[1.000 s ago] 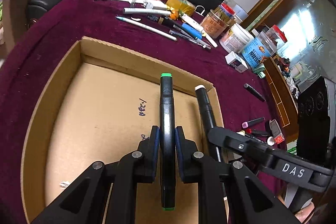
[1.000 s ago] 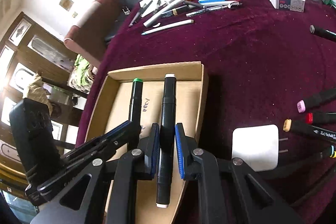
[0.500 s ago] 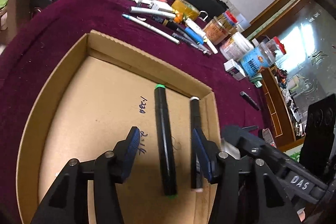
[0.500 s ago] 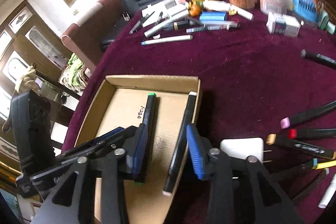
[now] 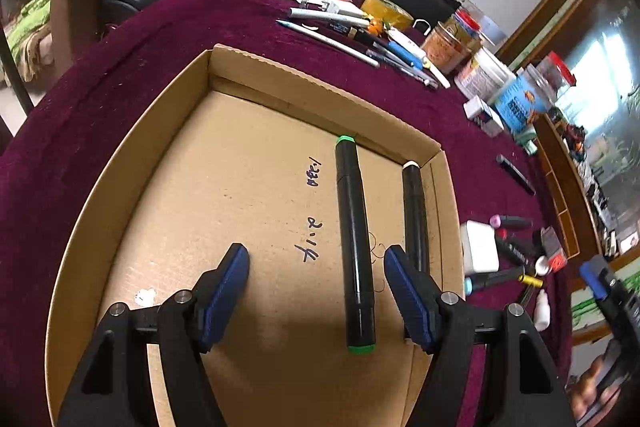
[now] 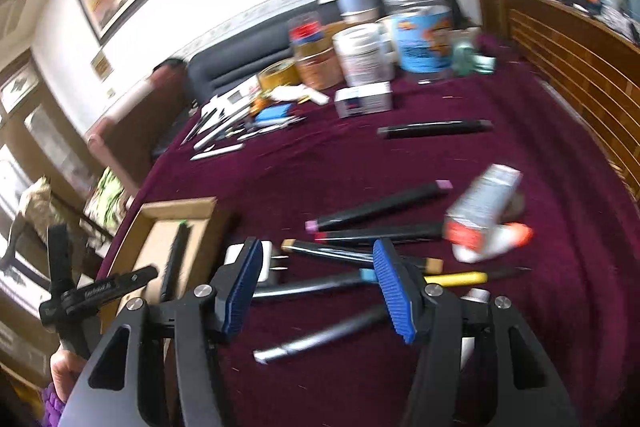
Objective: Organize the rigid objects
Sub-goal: 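Grasp the white square charger with the left tool, then carry the charger toward the box with the left tool while the right tool grasps the white bottle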
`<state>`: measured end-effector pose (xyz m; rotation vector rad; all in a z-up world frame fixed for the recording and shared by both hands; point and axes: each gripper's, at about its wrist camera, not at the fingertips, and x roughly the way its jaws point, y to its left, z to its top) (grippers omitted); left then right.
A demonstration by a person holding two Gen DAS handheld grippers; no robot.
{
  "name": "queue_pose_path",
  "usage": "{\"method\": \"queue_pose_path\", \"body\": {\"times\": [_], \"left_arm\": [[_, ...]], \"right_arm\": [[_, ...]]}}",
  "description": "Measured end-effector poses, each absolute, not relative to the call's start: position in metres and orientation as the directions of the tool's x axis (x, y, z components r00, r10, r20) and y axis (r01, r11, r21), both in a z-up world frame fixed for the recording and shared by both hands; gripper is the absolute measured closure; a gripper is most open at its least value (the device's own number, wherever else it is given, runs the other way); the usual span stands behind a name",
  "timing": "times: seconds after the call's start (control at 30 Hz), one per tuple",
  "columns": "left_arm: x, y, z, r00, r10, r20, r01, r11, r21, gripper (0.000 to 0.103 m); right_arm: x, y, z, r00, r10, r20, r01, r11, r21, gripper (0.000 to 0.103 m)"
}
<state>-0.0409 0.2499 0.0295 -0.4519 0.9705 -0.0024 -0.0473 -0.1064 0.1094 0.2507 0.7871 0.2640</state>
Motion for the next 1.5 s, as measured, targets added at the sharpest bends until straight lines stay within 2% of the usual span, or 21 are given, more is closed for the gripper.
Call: {"method": "queue_pose_path", "body": {"times": [0.17, 0.23, 0.3, 0.4, 0.53, 0.77, 1.03, 1.07, 1.13, 1.27, 1.5], "left_arm": [[-0.053, 0.251, 0.045, 0.618, -0.277, -0.736, -0.141, 0.882, -0.45, 0.029], [-0.058, 0.24, 0.061, 0.646, -0.276, -0.712, -0.093, 0.897, -0.432, 0.029], [-0.061, 0.218, 0.08, 0.66, -0.278, -0.698, -0.029, 0.919, -0.393, 0.023], [-0.057, 0.184, 0.096, 0.653, -0.306, -0.693, 0.048, 0.93, -0.365, 0.02], [-0.037, 0.137, 0.094, 0.612, -0.313, -0.726, 0.114, 0.943, -0.311, 0.02], [0.004, 0.081, 0.063, 0.542, -0.221, -0.81, 0.133, 0.975, -0.177, 0.02], [0.037, 0.058, 0.023, 0.466, -0.077, -0.881, 0.113, 0.993, -0.026, 0.021], [0.037, 0.054, 0.021, 0.46, -0.077, -0.885, 0.129, 0.991, -0.019, 0.029], [0.034, 0.053, 0.021, 0.47, -0.088, -0.878, 0.135, 0.99, -0.027, 0.03], [0.018, 0.053, 0.034, 0.509, -0.14, -0.85, 0.147, 0.986, -0.074, 0.03], [-0.036, 0.07, 0.088, 0.611, -0.269, -0.744, 0.176, 0.963, -0.203, 0.03]], "right_arm": [[-0.058, -0.148, 0.114, 0.723, 0.267, -0.638, -0.081, 0.949, 0.305, 0.044], [-0.059, -0.161, 0.113, 0.736, 0.247, -0.63, -0.057, 0.95, 0.306, 0.044], [-0.057, -0.173, 0.109, 0.746, 0.227, -0.626, -0.029, 0.95, 0.311, 0.044], [-0.05, -0.187, 0.101, 0.754, 0.213, -0.622, 0.003, 0.945, 0.327, 0.044], [-0.042, -0.196, 0.093, 0.779, 0.158, -0.607, 0.034, 0.956, 0.292, 0.044], [-0.03, -0.216, 0.078, 0.816, 0.085, -0.572, 0.084, 0.961, 0.263, 0.041], [-0.026, -0.231, 0.067, 0.793, 0.174, -0.584, 0.06, 0.931, 0.359, 0.039], [-0.027, -0.23, 0.067, 0.792, 0.186, -0.582, 0.051, 0.929, 0.367, 0.038], [-0.027, -0.229, 0.066, 0.785, 0.206, -0.584, 0.04, 0.924, 0.379, 0.034], [-0.027, -0.228, 0.063, 0.773, 0.214, -0.597, 0.041, 0.922, 0.384, 0.034], [-0.023, -0.231, 0.059, 0.773, 0.162, -0.614, 0.083, 0.933, 0.35, 0.034]]}}
